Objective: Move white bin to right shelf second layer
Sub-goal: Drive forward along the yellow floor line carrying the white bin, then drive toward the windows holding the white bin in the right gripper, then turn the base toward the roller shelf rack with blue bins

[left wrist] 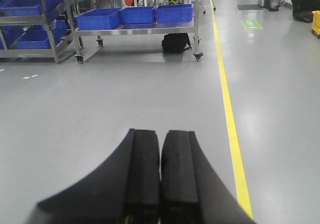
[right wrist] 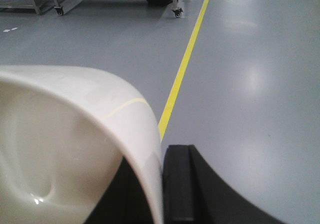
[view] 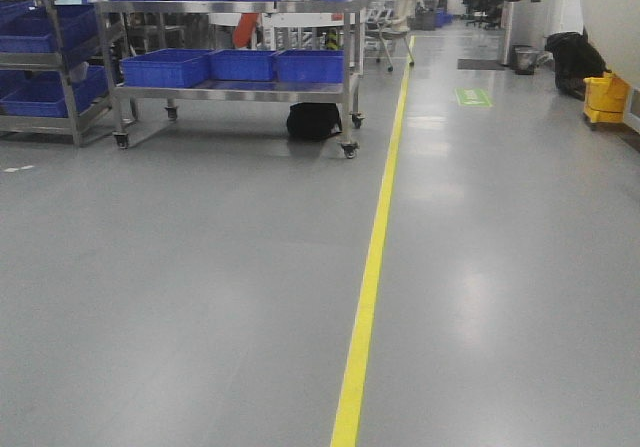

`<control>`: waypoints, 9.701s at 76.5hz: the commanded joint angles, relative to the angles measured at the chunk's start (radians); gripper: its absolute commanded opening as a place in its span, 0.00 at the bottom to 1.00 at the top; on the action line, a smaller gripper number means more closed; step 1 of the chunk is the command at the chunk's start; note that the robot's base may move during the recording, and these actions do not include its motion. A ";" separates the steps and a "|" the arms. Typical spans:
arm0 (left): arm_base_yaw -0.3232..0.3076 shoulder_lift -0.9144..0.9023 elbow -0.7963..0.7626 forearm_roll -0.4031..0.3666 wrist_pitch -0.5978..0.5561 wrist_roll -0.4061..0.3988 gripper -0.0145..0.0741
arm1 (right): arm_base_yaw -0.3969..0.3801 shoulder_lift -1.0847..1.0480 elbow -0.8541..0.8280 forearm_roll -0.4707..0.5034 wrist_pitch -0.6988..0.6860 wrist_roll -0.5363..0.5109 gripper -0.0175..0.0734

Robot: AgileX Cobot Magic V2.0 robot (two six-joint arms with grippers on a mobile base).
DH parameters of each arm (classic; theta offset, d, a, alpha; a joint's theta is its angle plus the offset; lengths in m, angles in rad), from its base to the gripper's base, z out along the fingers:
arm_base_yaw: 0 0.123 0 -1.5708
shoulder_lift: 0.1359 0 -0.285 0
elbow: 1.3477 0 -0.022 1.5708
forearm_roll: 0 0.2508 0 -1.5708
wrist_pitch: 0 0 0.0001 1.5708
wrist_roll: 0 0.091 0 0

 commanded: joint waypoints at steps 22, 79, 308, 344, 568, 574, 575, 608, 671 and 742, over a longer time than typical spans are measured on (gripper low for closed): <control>-0.006 -0.014 0.037 0.000 -0.087 -0.005 0.26 | -0.006 0.011 -0.032 -0.008 -0.105 -0.002 0.25; -0.006 -0.014 0.037 0.000 -0.087 -0.005 0.26 | -0.006 0.011 -0.032 -0.008 -0.105 -0.002 0.25; -0.006 -0.014 0.037 0.000 -0.087 -0.005 0.26 | -0.006 0.011 -0.031 -0.008 -0.105 -0.002 0.25; -0.006 -0.014 0.037 0.000 -0.087 -0.005 0.26 | -0.006 0.011 -0.031 -0.008 -0.105 -0.002 0.25; -0.006 -0.014 0.037 0.000 -0.087 -0.005 0.26 | -0.006 0.011 -0.031 -0.008 -0.105 -0.002 0.25; -0.006 -0.014 0.037 0.000 -0.087 -0.005 0.26 | -0.006 0.011 -0.031 -0.008 -0.105 -0.002 0.25; -0.006 -0.014 0.037 0.000 -0.087 -0.005 0.26 | -0.006 0.011 -0.031 -0.008 -0.105 -0.002 0.25; -0.006 -0.014 0.037 0.000 -0.087 -0.005 0.26 | -0.006 0.011 -0.031 -0.008 -0.105 -0.002 0.25; -0.006 -0.014 0.037 0.000 -0.087 -0.005 0.26 | -0.006 0.011 -0.031 -0.008 -0.105 -0.002 0.25; -0.006 -0.014 0.037 0.000 -0.087 -0.005 0.26 | -0.006 0.011 -0.031 -0.008 -0.105 -0.002 0.25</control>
